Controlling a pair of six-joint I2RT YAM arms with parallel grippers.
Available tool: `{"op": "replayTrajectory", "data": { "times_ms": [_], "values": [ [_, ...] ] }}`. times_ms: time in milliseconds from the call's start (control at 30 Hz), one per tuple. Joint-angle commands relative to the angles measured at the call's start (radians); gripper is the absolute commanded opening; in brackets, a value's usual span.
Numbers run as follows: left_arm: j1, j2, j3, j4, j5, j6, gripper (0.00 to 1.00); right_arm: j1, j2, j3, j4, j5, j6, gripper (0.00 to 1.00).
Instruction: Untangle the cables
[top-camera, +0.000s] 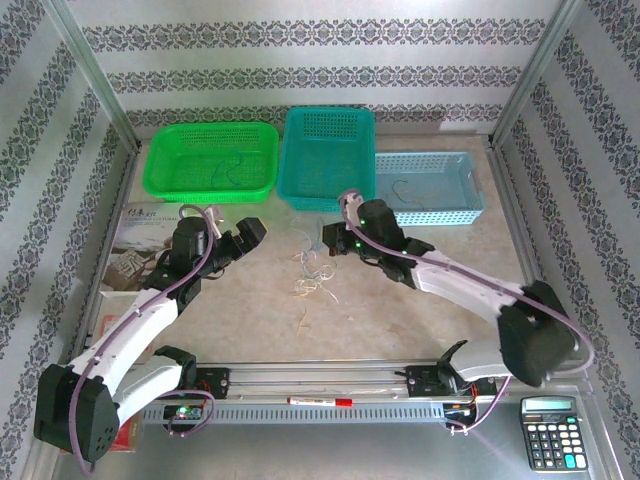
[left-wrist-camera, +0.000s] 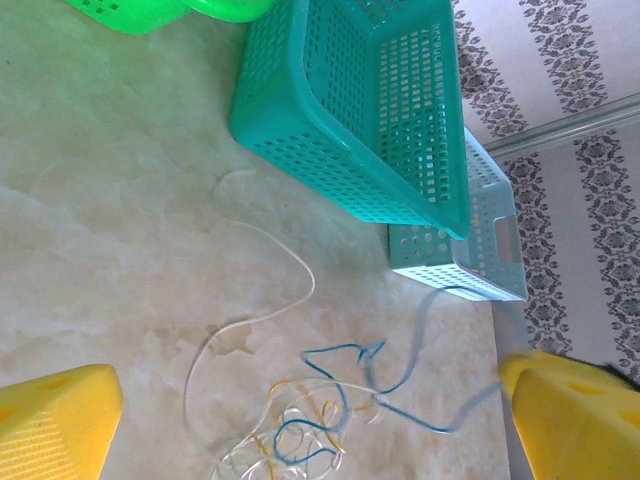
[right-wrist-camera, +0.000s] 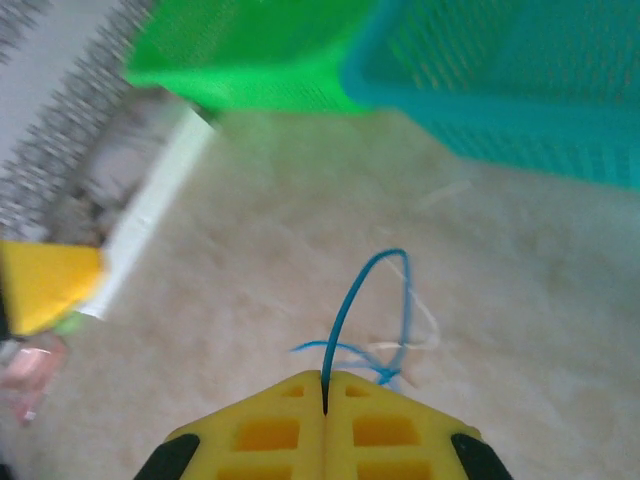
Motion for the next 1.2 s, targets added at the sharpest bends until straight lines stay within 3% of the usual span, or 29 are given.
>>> {"op": "replayTrajectory", "data": {
  "times_ms": [0, 267, 733, 1167],
  "values": [
    [-0.015, 0.005, 0.031, 0.059, 0.031, -0.026, 1.00, 0.025, -0.100, 0.004, 0.040, 0.015, -0.056, 0.00],
    [-0.016, 0.013, 0.049, 0.130, 0.085, -0.080, 1.00, 0.025, -0.204, -0.040, 0.092, 0.019, -0.088, 0.00],
    [-0.085, 0.043, 0.081, 0.309, 0.148, -0.176, 1.00, 0.021, -0.209, -0.071, 0.121, 0.015, -0.078, 0.00],
    [-0.209, 0.168, 0.109, 0.434, 0.081, -0.180, 0.81, 0.025, -0.209, -0.074, 0.138, 0.003, -0.061, 0.00]
  ]
}}
